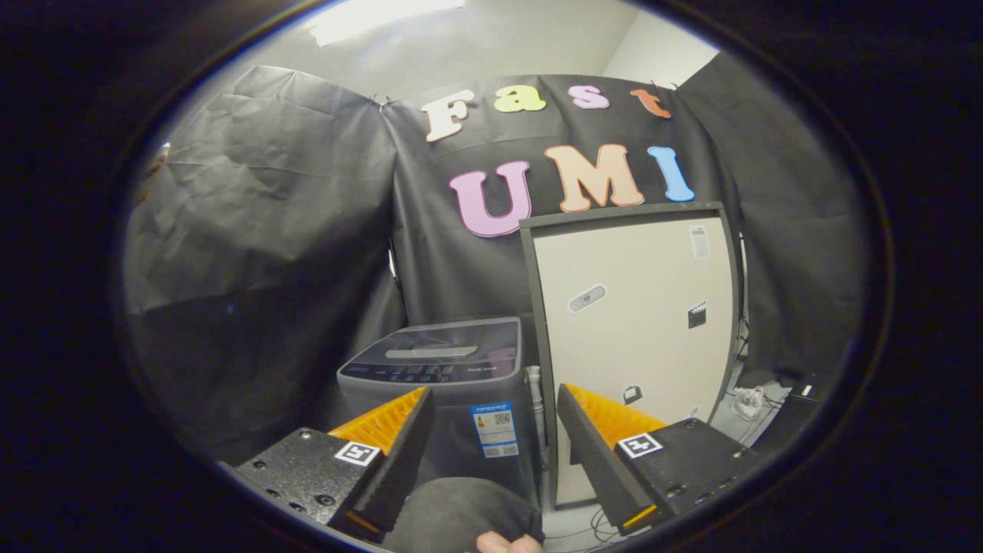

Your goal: Put the clothes into the washing machine and then close the washing machine lid.

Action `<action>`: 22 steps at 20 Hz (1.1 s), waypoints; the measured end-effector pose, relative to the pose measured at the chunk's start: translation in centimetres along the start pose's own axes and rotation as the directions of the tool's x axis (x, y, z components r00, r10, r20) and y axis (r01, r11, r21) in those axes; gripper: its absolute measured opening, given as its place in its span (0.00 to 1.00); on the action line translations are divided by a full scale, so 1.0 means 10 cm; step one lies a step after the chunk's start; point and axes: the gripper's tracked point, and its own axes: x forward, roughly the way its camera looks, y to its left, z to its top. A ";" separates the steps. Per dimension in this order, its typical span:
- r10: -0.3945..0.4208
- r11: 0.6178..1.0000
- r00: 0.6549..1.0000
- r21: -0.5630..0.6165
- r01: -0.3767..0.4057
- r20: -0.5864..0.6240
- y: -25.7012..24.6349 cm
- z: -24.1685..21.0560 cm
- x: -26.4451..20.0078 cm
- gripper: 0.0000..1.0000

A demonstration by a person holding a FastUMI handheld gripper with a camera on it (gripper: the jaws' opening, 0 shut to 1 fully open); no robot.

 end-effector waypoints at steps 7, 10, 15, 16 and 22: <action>0.003 1.000 1.000 -0.012 -0.003 -0.010 0.02 -0.02 0.00 0.97; 0.000 1.000 1.000 -0.015 0.000 -0.008 0.01 0.00 0.00 0.97; -0.002 1.000 1.000 -0.016 0.002 -0.012 0.01 -0.02 -0.01 0.97; -0.002 1.000 1.000 -0.014 0.002 -0.012 0.01 -0.02 -0.01 0.97; 0.000 1.000 1.000 -0.018 -0.001 -0.013 0.03 0.00 0.01 0.97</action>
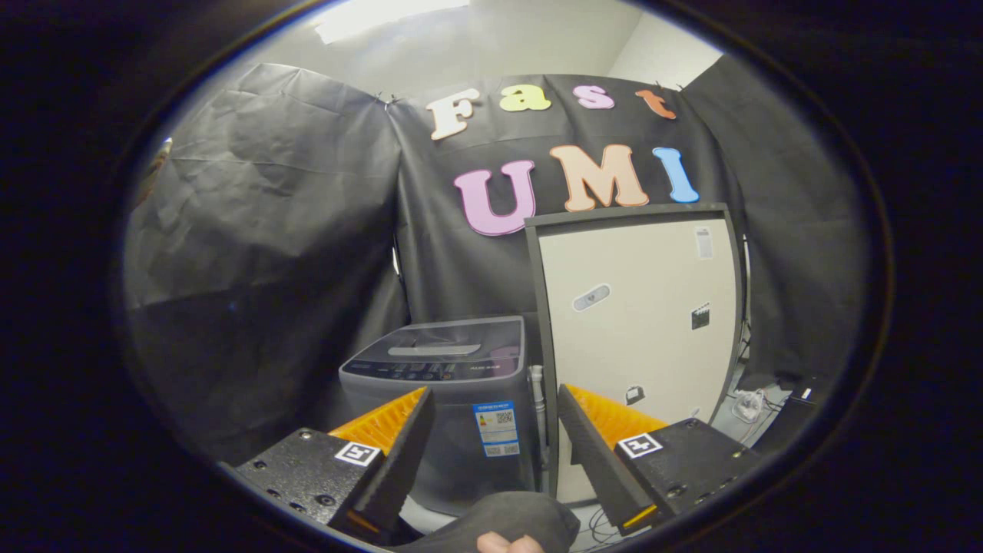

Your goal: Put the clothes into the washing machine and then close the washing machine lid.

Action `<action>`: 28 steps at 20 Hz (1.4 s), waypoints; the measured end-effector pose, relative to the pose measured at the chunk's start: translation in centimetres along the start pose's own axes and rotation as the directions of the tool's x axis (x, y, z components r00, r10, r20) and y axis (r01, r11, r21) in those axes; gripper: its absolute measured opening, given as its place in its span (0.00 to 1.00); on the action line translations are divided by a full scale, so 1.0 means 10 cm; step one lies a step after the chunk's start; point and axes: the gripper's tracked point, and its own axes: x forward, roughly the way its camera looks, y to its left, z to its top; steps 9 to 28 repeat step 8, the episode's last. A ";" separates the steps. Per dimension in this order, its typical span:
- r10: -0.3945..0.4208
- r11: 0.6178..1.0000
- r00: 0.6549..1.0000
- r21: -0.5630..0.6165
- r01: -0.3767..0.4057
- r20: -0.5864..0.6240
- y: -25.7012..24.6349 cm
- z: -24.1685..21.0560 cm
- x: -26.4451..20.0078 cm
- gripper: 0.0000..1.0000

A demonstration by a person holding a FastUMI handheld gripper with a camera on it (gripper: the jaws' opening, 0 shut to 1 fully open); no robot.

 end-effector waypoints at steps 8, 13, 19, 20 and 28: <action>0.001 1.000 1.000 -0.004 -0.001 -0.004 0.01 -0.03 -0.01 0.97; 0.001 1.000 1.000 -0.004 -0.001 -0.004 0.01 -0.03 -0.01 0.97; 0.001 1.000 1.000 -0.004 -0.001 -0.004 0.01 -0.03 -0.01 0.97; 0.001 1.000 1.000 -0.004 -0.001 -0.004 0.01 -0.03 -0.01 0.97; 0.001 1.000 1.000 -0.004 -0.001 -0.004 0.01 -0.03 -0.01 0.97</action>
